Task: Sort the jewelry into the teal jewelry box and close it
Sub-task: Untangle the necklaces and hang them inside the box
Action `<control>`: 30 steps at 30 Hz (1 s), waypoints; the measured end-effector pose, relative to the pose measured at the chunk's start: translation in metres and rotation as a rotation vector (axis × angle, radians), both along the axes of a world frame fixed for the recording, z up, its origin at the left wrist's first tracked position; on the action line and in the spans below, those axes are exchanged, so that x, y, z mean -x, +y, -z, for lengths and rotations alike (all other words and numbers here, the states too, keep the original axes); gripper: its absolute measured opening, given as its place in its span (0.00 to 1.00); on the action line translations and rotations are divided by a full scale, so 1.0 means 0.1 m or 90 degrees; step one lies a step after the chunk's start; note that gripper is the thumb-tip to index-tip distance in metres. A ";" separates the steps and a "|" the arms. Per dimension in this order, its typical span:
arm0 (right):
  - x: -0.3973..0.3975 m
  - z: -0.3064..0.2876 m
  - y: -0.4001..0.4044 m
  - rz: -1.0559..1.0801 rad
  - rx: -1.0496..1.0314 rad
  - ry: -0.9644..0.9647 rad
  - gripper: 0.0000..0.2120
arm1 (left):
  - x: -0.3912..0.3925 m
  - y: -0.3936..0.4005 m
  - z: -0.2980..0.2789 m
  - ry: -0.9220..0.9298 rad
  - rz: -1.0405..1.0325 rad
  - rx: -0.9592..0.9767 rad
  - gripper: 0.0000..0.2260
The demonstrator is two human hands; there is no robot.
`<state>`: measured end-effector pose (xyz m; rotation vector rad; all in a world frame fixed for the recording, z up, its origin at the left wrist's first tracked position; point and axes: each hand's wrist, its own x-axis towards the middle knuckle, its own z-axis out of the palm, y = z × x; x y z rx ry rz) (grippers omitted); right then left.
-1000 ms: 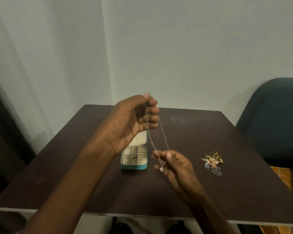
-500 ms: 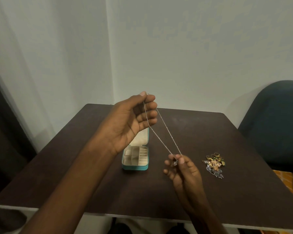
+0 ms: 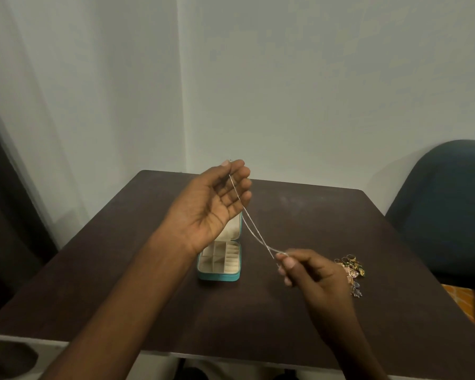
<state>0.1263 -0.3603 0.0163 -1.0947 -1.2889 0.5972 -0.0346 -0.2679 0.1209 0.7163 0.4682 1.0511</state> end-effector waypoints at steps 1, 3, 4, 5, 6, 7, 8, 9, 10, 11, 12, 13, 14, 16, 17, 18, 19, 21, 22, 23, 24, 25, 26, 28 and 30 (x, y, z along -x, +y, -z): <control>0.00 -0.01 0.00 0.016 -0.020 -0.122 0.08 | -0.02 -0.03 0.03 0.041 -0.007 -0.039 0.08; 0.00 -0.08 0.00 0.034 -0.074 -0.343 0.09 | -0.07 -0.11 0.10 0.170 -0.019 -0.160 0.09; 0.01 -0.11 0.00 0.032 -0.091 -0.416 0.09 | -0.09 -0.16 0.15 0.234 -0.012 -0.222 0.09; 0.02 -0.16 0.00 0.028 -0.100 -0.461 0.08 | -0.13 -0.22 0.19 0.285 0.005 -0.273 0.10; 0.03 -0.21 0.00 0.029 -0.113 -0.488 0.08 | -0.16 -0.27 0.24 0.321 0.024 -0.309 0.10; 0.03 -0.26 0.00 0.034 -0.128 -0.507 0.07 | -0.18 -0.30 0.28 0.345 0.035 -0.332 0.10; 0.04 -0.30 0.00 0.041 -0.143 -0.520 0.07 | -0.21 -0.32 0.30 0.362 0.037 -0.342 0.10; 0.04 -0.34 -0.01 0.048 -0.154 -0.529 0.07 | -0.22 -0.34 0.32 0.371 0.032 -0.340 0.10; 0.03 -0.37 -0.01 0.055 -0.161 -0.536 0.08 | -0.23 -0.34 0.33 0.374 0.025 -0.332 0.10; 0.03 -0.40 -0.02 0.061 -0.162 -0.542 0.08 | -0.23 -0.34 0.34 0.376 0.018 -0.326 0.10; 0.02 -0.41 -0.04 0.071 -0.162 -0.543 0.08 | -0.23 -0.34 0.35 0.380 0.016 -0.324 0.10; 0.01 -0.41 -0.04 0.081 -0.164 -0.539 0.08 | -0.23 -0.35 0.37 0.388 0.016 -0.328 0.10; 0.00 -0.41 -0.05 0.095 -0.167 -0.530 0.08 | -0.23 -0.36 0.38 0.398 0.020 -0.333 0.10; -0.02 -0.40 -0.06 0.125 -0.177 -0.512 0.08 | -0.23 -0.38 0.40 0.411 0.040 -0.342 0.11; -0.03 -0.40 -0.05 0.140 -0.183 -0.506 0.08 | -0.23 -0.39 0.41 0.412 0.051 -0.342 0.12; -0.03 -0.39 -0.05 0.156 -0.191 -0.501 0.08 | -0.24 -0.40 0.41 0.413 0.056 -0.340 0.13; -0.03 -0.38 -0.05 0.173 -0.201 -0.501 0.08 | -0.24 -0.40 0.41 0.414 0.055 -0.337 0.14; -0.03 -0.37 -0.04 0.209 -0.216 -0.501 0.08 | -0.24 -0.41 0.41 0.414 0.046 -0.334 0.16; -0.04 -0.37 -0.04 0.225 -0.218 -0.498 0.08 | -0.23 -0.42 0.41 0.417 0.044 -0.337 0.17; -0.05 -0.37 -0.03 0.235 -0.216 -0.492 0.08 | -0.22 -0.42 0.41 0.422 0.046 -0.345 0.17; -0.07 -0.38 -0.02 0.238 -0.211 -0.480 0.08 | -0.22 -0.43 0.42 0.427 0.050 -0.355 0.16; -0.08 -0.39 -0.01 0.233 -0.202 -0.465 0.08 | -0.22 -0.43 0.44 0.437 0.048 -0.366 0.16; -0.08 -0.40 0.01 0.223 -0.193 -0.446 0.08 | -0.22 -0.42 0.45 0.450 0.041 -0.376 0.15; -0.08 -0.41 0.04 0.193 -0.177 -0.382 0.07 | -0.21 -0.39 0.48 0.467 0.028 -0.382 0.14; -0.08 -0.38 0.08 0.161 -0.149 -0.297 0.07 | -0.20 -0.38 0.50 0.460 0.039 -0.365 0.14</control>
